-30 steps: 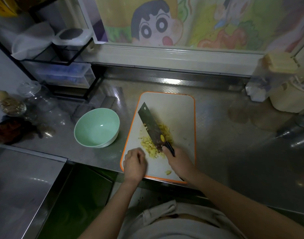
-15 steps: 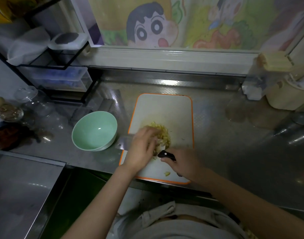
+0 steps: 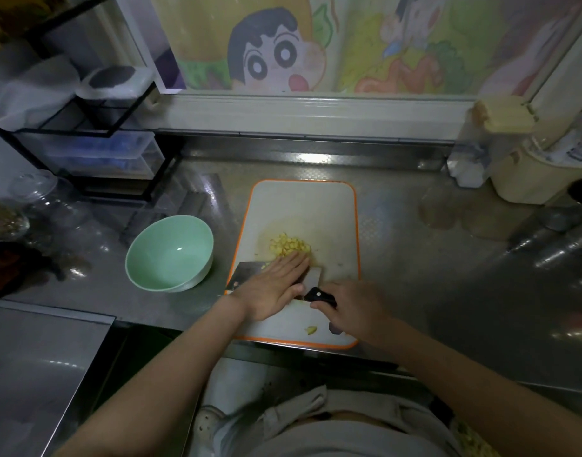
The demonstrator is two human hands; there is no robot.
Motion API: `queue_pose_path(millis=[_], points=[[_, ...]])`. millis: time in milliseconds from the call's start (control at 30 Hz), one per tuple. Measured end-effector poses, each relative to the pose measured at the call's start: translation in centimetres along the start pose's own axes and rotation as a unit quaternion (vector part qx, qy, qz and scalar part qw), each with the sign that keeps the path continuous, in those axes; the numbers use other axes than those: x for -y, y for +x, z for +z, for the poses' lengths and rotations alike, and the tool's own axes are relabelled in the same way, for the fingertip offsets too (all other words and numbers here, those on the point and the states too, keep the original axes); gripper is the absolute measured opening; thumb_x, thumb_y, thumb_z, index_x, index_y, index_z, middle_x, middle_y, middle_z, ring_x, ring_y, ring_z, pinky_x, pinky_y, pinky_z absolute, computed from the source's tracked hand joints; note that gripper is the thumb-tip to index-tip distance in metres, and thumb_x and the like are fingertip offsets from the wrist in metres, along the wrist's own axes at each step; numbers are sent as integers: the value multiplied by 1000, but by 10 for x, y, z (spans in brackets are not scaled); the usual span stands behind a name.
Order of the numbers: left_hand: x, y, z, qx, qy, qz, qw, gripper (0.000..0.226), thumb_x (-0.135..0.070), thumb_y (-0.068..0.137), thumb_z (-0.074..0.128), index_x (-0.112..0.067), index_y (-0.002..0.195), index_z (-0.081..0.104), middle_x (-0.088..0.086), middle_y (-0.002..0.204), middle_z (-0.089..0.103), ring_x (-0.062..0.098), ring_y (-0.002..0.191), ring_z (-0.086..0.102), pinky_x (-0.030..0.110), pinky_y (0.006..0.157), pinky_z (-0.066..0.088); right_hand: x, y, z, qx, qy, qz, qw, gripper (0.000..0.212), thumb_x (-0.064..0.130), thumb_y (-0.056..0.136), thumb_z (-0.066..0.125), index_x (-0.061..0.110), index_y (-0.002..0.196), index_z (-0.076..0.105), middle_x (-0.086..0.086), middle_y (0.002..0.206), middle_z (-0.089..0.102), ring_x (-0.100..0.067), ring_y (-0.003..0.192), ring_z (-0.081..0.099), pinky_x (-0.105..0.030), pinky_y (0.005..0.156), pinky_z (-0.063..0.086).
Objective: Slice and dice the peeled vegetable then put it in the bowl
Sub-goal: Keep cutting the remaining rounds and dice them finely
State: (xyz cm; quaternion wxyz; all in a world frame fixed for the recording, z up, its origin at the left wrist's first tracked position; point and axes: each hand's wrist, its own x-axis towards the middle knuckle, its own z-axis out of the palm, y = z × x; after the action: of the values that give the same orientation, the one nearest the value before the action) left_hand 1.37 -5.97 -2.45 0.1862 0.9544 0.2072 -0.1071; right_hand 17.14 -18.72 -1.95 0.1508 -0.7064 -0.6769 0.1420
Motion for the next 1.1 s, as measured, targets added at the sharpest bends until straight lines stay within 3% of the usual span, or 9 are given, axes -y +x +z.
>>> queue_pose_path(millis=[100,233,333,467,600,767,900,1033,1100], points=[[5,5,1,14,-9,-30,999,57,-37,101,17,-14,148,-6,0,156,-11,9,142,-15,22,114,-12,-3,-6,-1,0,-8,2,1000,38,48,94,45,21,112,64,0,97,68,-17,82,61,-25,68,42],[13,8,2,27,-30,-76,996,57,-38,101,14,-13,147,-10,1,156,-14,8,142,-15,23,114,-12,-8,-13,0,-8,-21,6,1000,37,49,94,45,21,110,64,1,97,68,-15,82,61,-23,64,36],[16,8,2,-25,-33,-96,995,62,-47,98,10,-12,147,-5,2,156,-11,9,142,-14,23,113,-12,-11,-16,-2,-15,-31,14,999,37,51,92,46,23,109,64,1,95,69,-16,81,61,-24,63,40],[4,0,-2,-132,-54,-7,990,66,-55,94,9,-17,148,10,-6,155,2,3,142,-5,18,113,-11,-15,-17,-3,-25,-21,37,999,35,49,92,50,22,107,66,1,92,69,-15,78,61,-21,54,28],[-14,-9,9,-86,-14,75,993,67,-51,91,9,-16,149,11,-8,153,-1,4,142,-6,16,113,-13,-20,-19,-3,-34,-35,44,998,35,51,90,50,20,98,66,0,89,69,-17,77,62,-25,58,38],[1,-12,26,-76,-22,17,997,76,-62,85,-2,-18,148,-1,-8,153,-8,1,140,-13,12,110,-13,-23,-27,-1,-66,-47,28,996,29,46,88,57,19,93,67,-1,83,69,-21,72,64,-23,58,35],[17,-10,33,-81,-55,-40,994,98,-75,74,-13,-12,147,-1,-5,151,-10,5,140,-11,7,105,-17,-24,-34,-5,-57,-32,30,997,32,48,91,52,23,104,66,3,91,70,-13,77,63,-21,63,40],[16,-8,26,-114,-120,-100,981,59,-37,100,24,-6,148,9,2,156,-2,6,141,-4,2,102,-13,-26,-40,-10,-56,-42,60,996,36,51,92,47,25,109,64,3,95,69,-13,81,63,-20,64,38],[14,-8,22,-159,-177,-110,965,51,-25,101,30,-5,147,18,2,156,5,9,143,3,7,107,-5,-28,-43,-10,-75,-39,94,992,37,53,92,47,26,110,66,3,93,71,-13,80,64,-20,63,38]])
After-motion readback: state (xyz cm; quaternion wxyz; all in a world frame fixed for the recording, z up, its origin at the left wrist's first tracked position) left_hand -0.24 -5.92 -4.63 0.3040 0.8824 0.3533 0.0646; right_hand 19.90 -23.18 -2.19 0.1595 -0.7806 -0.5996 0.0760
